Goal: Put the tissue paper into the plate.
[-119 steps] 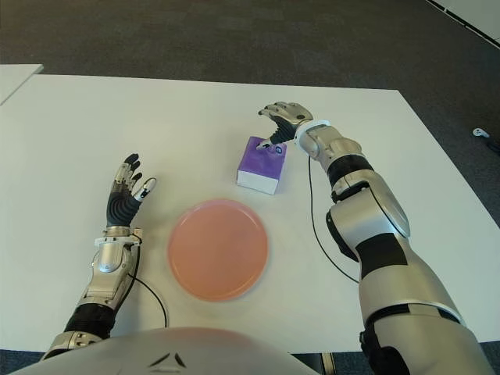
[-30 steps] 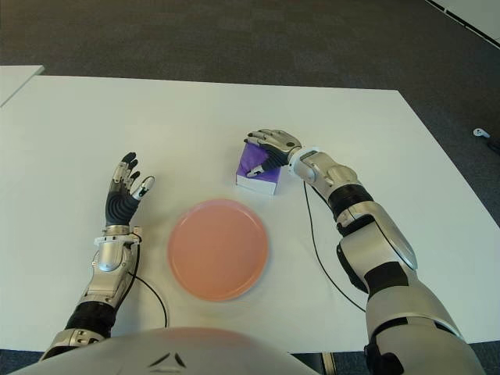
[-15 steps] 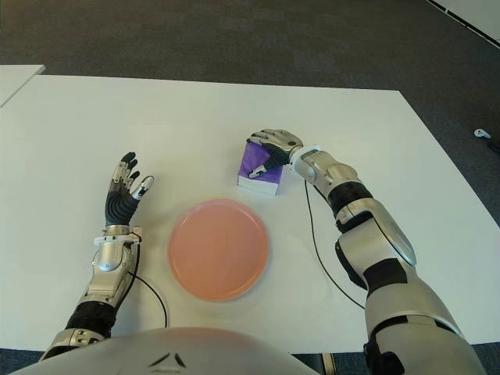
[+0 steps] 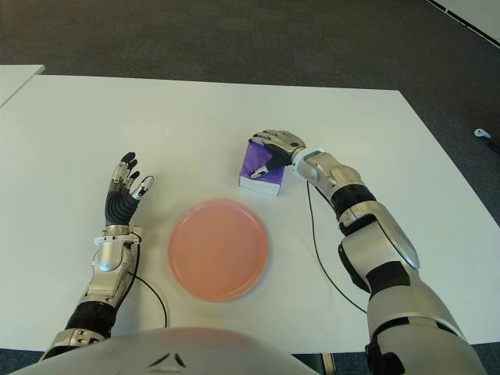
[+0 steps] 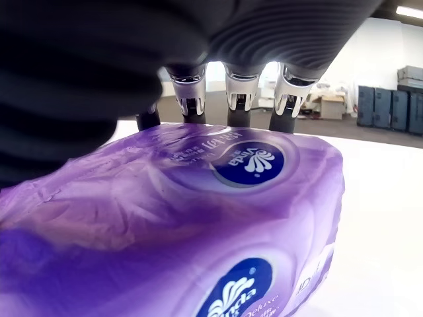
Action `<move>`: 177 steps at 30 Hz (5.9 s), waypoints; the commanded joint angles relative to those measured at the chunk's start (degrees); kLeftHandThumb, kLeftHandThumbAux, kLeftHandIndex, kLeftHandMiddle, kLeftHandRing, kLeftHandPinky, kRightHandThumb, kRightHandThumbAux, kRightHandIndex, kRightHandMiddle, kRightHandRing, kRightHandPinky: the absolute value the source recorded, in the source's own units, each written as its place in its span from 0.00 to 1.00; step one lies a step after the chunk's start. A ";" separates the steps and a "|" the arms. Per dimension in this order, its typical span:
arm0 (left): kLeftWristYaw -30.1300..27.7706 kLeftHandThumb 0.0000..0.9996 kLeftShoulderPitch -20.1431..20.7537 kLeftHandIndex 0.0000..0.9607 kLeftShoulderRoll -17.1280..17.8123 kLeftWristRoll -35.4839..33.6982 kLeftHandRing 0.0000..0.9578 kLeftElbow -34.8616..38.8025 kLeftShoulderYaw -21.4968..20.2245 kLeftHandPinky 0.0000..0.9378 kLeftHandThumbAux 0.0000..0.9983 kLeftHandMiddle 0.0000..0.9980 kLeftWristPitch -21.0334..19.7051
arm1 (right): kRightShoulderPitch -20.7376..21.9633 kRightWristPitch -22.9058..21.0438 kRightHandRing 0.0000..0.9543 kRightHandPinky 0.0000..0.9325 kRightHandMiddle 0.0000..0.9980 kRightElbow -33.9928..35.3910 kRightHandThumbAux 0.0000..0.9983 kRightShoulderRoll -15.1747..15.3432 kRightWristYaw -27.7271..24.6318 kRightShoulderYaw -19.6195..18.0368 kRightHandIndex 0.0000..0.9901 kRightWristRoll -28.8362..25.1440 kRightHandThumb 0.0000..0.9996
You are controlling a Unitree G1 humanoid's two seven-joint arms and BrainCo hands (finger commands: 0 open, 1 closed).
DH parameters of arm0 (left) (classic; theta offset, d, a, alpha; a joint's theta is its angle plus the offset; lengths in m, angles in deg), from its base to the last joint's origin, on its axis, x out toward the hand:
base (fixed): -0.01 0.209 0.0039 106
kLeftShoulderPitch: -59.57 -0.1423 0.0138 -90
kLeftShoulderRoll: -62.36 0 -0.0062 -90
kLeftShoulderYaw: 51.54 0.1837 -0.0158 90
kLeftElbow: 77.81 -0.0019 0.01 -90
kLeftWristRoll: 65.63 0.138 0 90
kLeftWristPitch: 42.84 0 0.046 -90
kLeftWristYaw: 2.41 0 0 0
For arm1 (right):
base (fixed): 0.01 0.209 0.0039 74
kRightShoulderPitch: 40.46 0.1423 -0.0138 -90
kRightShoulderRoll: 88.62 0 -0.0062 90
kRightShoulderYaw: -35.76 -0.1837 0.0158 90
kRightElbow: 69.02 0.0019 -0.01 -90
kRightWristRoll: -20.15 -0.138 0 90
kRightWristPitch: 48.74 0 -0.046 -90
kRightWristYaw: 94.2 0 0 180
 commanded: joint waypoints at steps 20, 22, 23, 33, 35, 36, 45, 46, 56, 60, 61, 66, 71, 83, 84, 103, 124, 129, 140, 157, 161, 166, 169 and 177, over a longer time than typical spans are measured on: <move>0.55 0.00 -4.30 0.00 -0.28 0.89 0.00 -3.47 -0.04 0.00 0.51 0.00 -1.40 | -16.95 -3.76 0.00 0.00 0.00 26.74 0.41 7.33 -0.52 -8.64 0.00 -1.73 0.22; 0.49 0.00 -4.27 0.00 -0.23 0.90 0.00 -3.56 -0.03 0.00 0.51 0.00 -1.30 | -19.56 -4.38 0.00 0.00 0.00 31.62 0.42 8.54 -0.15 -10.26 0.00 -1.44 0.22; 0.46 0.00 -4.26 0.00 -0.21 0.90 0.00 -3.61 -0.03 0.00 0.51 0.00 -1.27 | -20.63 -4.67 0.00 0.00 0.00 33.64 0.42 8.98 -0.13 -10.96 0.00 -1.30 0.22; 0.91 0.00 -4.14 0.00 -0.28 1.30 0.00 -3.62 0.03 0.00 0.51 0.00 -1.77 | -25.00 -5.42 0.00 0.00 0.00 41.79 0.42 9.36 1.27 -14.41 0.00 0.21 0.22; 1.01 0.00 -4.09 0.00 -0.30 1.38 0.00 -3.64 0.06 0.00 0.51 0.00 -1.80 | -25.61 -5.57 0.00 0.00 0.00 42.99 0.42 9.33 1.33 -14.81 0.00 0.51 0.22; 1.12 0.00 -4.07 0.00 -0.35 1.42 0.00 -3.65 0.07 0.00 0.51 0.00 -1.78 | -26.09 -5.57 0.00 0.00 0.00 44.02 0.42 9.41 1.19 -14.99 0.00 0.63 0.22; 0.84 0.00 -4.07 0.00 -0.52 0.91 0.00 -3.76 0.29 0.00 0.51 0.00 -1.44 | -28.87 -5.15 0.00 0.00 0.00 48.27 0.43 9.63 -0.83 -15.97 0.00 0.57 0.21; 0.66 0.00 -4.09 0.00 -0.53 0.77 0.00 -3.76 0.32 0.00 0.52 0.00 -1.37 | -29.20 -5.09 0.00 0.00 0.00 48.61 0.43 9.67 -1.12 -16.04 0.00 0.50 0.21; 0.62 0.00 -4.24 0.00 -0.36 0.75 0.00 -3.84 0.40 0.00 0.51 0.00 -0.94 | -29.05 -3.80 0.00 0.00 0.00 46.27 0.42 9.51 -1.12 -16.58 0.00 0.05 0.23; 0.53 0.00 -4.29 0.00 -0.29 0.68 0.00 -3.83 0.39 0.00 0.50 0.00 -1.05 | -28.68 -4.09 0.00 0.00 0.00 45.24 0.42 9.24 -1.71 -16.71 0.00 -0.22 0.24; 0.50 0.00 -4.30 0.00 -0.27 0.65 0.00 -3.81 0.38 0.00 0.50 0.00 -1.08 | -28.65 -4.15 0.00 0.00 0.00 45.17 0.42 9.19 -1.83 -16.74 0.00 -0.25 0.24; 0.26 0.00 -4.32 0.00 -0.13 0.46 0.00 -3.93 0.34 0.00 0.50 0.00 -1.24 | -28.51 -4.62 0.00 0.00 0.00 44.20 0.42 8.80 -2.24 -16.78 0.00 -0.30 0.24; 0.74 0.00 -3.99 0.00 -0.10 0.68 0.00 -4.37 0.24 0.00 0.50 0.00 -0.90 | -27.68 -4.99 0.00 0.00 0.00 41.60 0.42 8.02 -2.75 -16.17 0.00 0.04 0.26; 0.43 0.00 -3.89 0.00 0.27 0.73 0.00 -4.40 0.34 0.00 0.51 0.00 -1.05 | -23.71 -4.40 0.00 0.00 0.00 32.30 0.43 6.49 -0.03 -14.21 0.00 1.69 0.28; 0.39 0.00 -3.86 0.00 0.32 0.70 0.00 -4.40 0.35 0.00 0.51 0.00 -1.08 | -23.34 -4.50 0.00 0.00 0.00 31.77 0.43 6.40 -0.03 -14.09 0.00 1.79 0.28; 0.61 0.00 -3.88 0.00 0.45 0.78 0.00 -3.85 0.35 0.00 0.51 0.00 -1.67 | -13.14 -1.97 0.00 0.00 0.00 9.47 0.43 4.32 6.64 -9.20 0.00 3.10 0.25; 0.05 0.00 -4.36 0.00 0.65 0.16 0.00 -3.29 0.28 0.00 0.51 0.00 -1.33 | -12.07 -0.66 0.00 0.00 0.00 3.15 0.46 2.46 8.66 -3.28 0.00 3.54 0.25; 0.20 0.00 -4.36 0.00 0.77 0.32 0.00 -3.48 0.21 0.00 0.51 0.00 -0.92 | -12.72 -1.34 0.00 0.00 0.00 4.76 0.46 2.67 7.88 -2.31 0.00 3.78 0.24; -0.56 0.00 -4.41 0.00 0.84 -0.43 0.00 -3.38 0.24 0.00 0.49 0.00 -1.42 | -13.62 -1.74 0.00 0.00 0.00 7.34 0.47 3.37 7.18 -0.83 0.00 4.21 0.22; 0.11 0.00 -4.96 0.00 0.60 0.14 0.00 -2.57 0.23 0.00 0.50 0.00 -2.08 | -15.71 -2.35 0.00 0.00 0.00 9.12 0.48 3.61 8.49 0.74 0.00 5.16 0.22; 0.53 0.00 -4.98 0.00 0.56 0.44 0.00 -2.46 0.19 0.00 0.50 0.00 -2.61 | -16.45 -3.24 0.00 0.00 0.00 10.42 0.48 3.78 8.55 0.95 0.00 5.60 0.23; 0.64 0.00 -5.07 0.00 0.50 0.48 0.00 -2.24 0.17 0.00 0.50 0.00 -2.99 | -17.25 -4.77 0.00 0.00 0.00 11.68 0.48 3.79 9.43 1.75 0.00 7.24 0.22; 0.72 0.00 -5.16 0.00 0.33 0.40 0.00 -2.21 0.14 0.00 0.50 0.00 -3.05 | -17.94 -7.77 0.00 0.00 0.00 9.77 0.49 1.82 13.05 4.68 0.00 11.17 0.21; 0.87 0.00 -5.39 0.00 -0.15 0.15 0.00 -2.16 0.01 0.00 0.50 0.00 -2.96 | -17.12 -13.31 0.00 0.00 0.00 0.09 0.50 -2.78 18.33 12.46 0.00 17.87 0.20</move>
